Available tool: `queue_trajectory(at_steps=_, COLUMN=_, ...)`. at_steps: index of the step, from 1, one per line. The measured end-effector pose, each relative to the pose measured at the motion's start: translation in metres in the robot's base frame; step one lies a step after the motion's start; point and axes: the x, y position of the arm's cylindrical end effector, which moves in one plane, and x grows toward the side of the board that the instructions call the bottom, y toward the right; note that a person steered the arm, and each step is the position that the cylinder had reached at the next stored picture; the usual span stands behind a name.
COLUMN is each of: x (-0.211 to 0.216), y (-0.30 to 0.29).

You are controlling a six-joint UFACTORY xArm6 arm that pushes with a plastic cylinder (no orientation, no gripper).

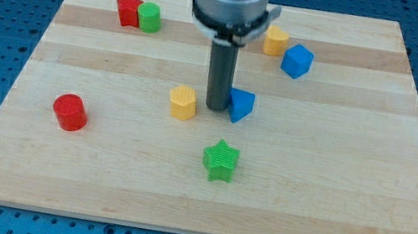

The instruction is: Move the blue triangle above the yellow hexagon

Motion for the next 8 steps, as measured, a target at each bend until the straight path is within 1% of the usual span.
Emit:
queue_trajectory(at_steps=1, x=0.02, y=0.0)
queue_trajectory(at_steps=2, x=0.057, y=0.001)
queue_trajectory(at_steps=3, x=0.076, y=0.023)
queue_trajectory(at_steps=4, x=0.062, y=0.073)
queue_trajectory(at_steps=5, x=0.011, y=0.082)
queue_trajectory(at_steps=6, x=-0.05, y=0.034)
queue_trajectory(at_steps=7, x=-0.056, y=0.024)
queue_trajectory(at_steps=8, x=-0.031, y=0.068)
